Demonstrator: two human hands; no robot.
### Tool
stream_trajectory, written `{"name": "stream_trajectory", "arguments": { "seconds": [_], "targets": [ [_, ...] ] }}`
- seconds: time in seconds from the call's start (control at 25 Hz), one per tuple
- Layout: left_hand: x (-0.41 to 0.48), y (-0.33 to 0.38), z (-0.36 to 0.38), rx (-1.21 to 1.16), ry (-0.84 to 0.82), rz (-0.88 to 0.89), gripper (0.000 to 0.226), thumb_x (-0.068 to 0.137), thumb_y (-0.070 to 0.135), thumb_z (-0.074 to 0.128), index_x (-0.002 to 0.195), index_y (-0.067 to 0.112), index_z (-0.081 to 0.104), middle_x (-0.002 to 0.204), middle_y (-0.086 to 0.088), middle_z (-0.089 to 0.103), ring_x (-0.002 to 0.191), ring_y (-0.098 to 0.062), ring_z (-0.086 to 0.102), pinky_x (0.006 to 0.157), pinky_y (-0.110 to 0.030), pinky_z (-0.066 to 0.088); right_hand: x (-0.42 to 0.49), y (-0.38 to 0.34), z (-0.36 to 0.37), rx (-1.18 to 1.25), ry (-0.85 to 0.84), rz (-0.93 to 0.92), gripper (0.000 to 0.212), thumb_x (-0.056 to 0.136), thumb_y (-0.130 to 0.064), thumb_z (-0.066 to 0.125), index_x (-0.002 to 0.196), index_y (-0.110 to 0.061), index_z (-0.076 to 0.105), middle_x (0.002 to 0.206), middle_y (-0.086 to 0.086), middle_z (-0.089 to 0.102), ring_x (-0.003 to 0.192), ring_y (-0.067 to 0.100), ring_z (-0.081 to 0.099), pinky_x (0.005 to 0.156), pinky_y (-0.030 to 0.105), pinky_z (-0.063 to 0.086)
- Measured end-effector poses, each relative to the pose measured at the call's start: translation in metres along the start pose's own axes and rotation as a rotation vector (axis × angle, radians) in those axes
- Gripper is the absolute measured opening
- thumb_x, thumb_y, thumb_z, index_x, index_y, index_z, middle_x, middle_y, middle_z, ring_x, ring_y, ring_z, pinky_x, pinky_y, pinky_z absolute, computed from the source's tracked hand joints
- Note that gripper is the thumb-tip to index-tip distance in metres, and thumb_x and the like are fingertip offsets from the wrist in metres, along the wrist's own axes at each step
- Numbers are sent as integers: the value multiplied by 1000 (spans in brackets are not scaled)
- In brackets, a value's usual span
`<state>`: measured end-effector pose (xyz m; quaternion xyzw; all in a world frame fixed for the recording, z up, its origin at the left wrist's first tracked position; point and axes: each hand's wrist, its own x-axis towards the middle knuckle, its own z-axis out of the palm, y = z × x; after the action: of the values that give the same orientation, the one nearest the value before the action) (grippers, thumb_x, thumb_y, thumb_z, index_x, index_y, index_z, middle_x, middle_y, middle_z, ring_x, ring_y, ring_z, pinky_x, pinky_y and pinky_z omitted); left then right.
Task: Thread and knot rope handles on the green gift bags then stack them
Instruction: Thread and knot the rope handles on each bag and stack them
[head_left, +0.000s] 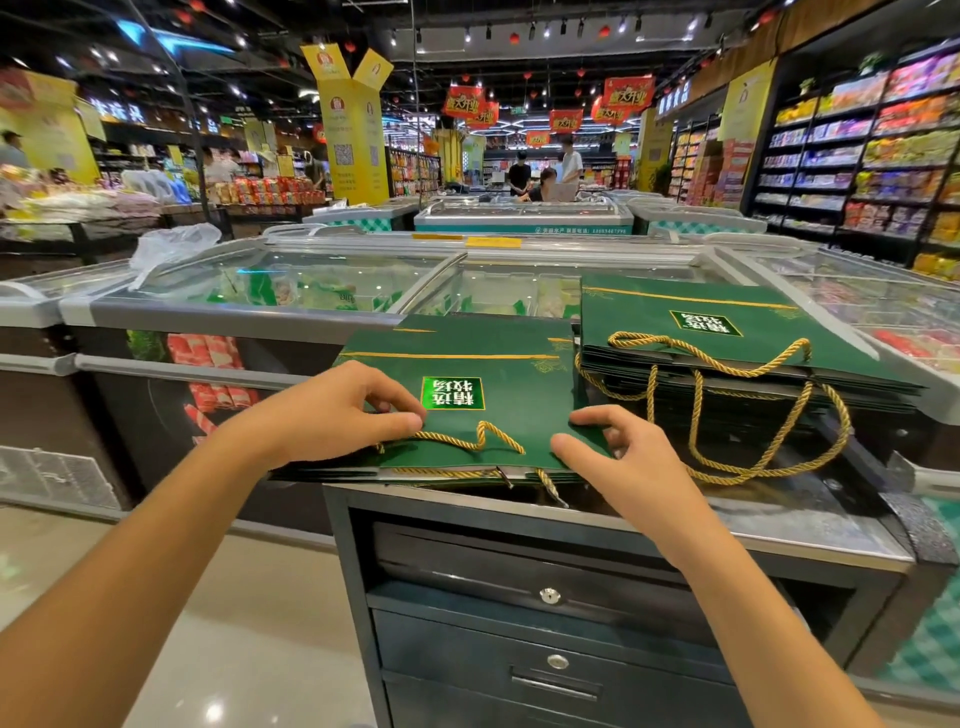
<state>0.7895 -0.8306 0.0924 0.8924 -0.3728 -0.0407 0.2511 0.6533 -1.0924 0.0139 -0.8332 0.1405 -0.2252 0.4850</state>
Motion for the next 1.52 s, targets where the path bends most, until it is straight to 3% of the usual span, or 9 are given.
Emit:
{"name": "stream_trajectory", "arguments": {
  "seconds": [0.08,0.2,0.32,0.4,0.56,1.08,1.32,1.44,1.52],
  "targets": [
    [2,-1,2,59,-29,30,13,87,41,73,98,35,77,98,5,68,90,-8,62,85,-34,53,2,-1,0,-11,-17,-11,40,81,-53,76,117,-37,64,104,-10,66,98,16,67,90,42,57],
    [9,4,12,129,-33,112,5,94,28,67,89,30,68,89,5,68,83,-11,62,78,-36,52,4,-2,1,0,-44,-17,47,78,-54,80,118,-36,64,106,-12,68,101,11,67,94,39,56],
    [18,13,13,-118,63,158,8,99,15,58,95,22,60,84,3,72,73,-10,67,74,-35,56,5,0,4,-3,-26,-38,52,75,-55,81,121,-36,65,109,-14,68,104,8,67,96,42,56],
    [24,17,6,-223,134,181,9,96,15,65,101,22,65,82,0,72,69,-12,67,73,-33,56,4,4,5,-35,-15,-65,58,74,-60,79,124,-36,66,114,-15,68,108,8,65,98,42,55],
    [35,28,-13,-88,146,214,10,86,24,76,96,24,78,81,2,76,79,-19,71,81,-38,59,3,6,5,-92,-26,-93,69,71,-68,74,132,-37,64,126,-16,65,117,9,61,102,42,52],
    [46,56,-65,208,436,488,15,85,23,75,100,20,75,85,8,64,72,10,57,69,-5,44,-2,1,4,-113,-8,-84,61,77,-57,78,133,-35,66,129,-14,63,122,9,53,104,36,47],
    [45,63,-75,419,540,642,14,88,16,74,101,11,77,98,-5,66,81,-15,58,78,-28,52,-4,-2,2,-101,-18,-65,58,79,-55,78,132,-36,66,122,-19,55,118,3,46,102,31,40],
    [47,58,-75,452,566,678,15,89,9,72,103,10,78,100,-10,65,83,-17,57,78,-32,51,-5,-4,2,-116,-19,-59,57,79,-54,78,132,-36,66,120,-16,58,87,-5,47,88,28,41],
    [49,51,-70,410,540,643,15,89,9,73,102,11,78,98,-8,65,80,-18,58,77,-35,52,-7,-5,1,-130,-25,-57,57,80,-54,78,132,-36,66,122,-14,61,87,-3,53,88,29,45]
  ]
}}
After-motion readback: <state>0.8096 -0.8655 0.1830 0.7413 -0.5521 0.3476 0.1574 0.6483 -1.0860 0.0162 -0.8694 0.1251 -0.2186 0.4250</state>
